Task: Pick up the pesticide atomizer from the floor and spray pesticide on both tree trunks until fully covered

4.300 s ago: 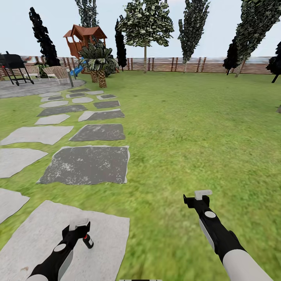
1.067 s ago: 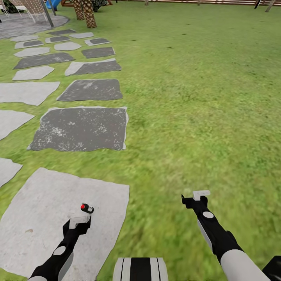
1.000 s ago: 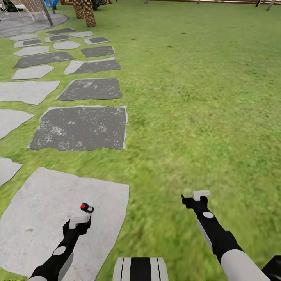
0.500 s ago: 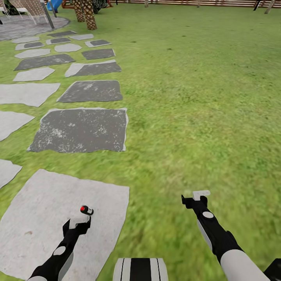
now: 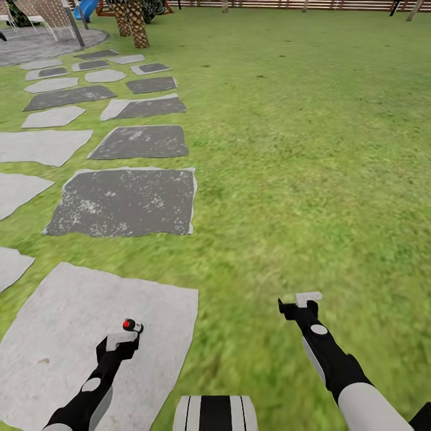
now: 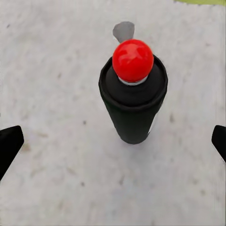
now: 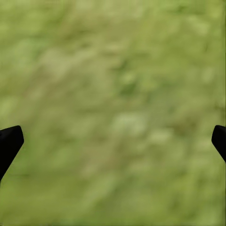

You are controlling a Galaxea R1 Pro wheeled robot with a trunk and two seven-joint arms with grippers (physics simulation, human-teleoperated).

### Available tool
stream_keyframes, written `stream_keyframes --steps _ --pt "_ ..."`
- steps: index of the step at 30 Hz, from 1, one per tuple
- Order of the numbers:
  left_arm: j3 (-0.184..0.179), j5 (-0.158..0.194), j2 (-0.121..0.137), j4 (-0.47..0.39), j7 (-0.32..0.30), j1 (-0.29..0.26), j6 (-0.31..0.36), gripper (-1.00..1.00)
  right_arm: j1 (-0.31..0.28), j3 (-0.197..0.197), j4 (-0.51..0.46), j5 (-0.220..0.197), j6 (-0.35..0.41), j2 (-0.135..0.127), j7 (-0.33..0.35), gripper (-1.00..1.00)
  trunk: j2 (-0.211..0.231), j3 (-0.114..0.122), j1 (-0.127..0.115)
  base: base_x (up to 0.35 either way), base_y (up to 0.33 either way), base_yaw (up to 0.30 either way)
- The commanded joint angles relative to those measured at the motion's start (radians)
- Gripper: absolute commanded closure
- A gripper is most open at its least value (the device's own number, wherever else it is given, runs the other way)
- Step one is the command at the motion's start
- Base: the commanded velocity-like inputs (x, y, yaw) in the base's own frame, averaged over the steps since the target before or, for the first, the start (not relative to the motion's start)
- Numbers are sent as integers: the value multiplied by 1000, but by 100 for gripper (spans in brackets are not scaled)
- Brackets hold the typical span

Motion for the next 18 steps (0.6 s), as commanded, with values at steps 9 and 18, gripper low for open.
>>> stream_keyframes --steps 9,18 --pt "-2 0 0 -1 0 0 0 -100 0 0 0 0 0 0 0 -100 0 0 0 27 0 0" --pt "-2 0 0 -2 0 0 0 -100 0 0 0 0 0 1 0 -100 -1 -26 3 1 0 0"
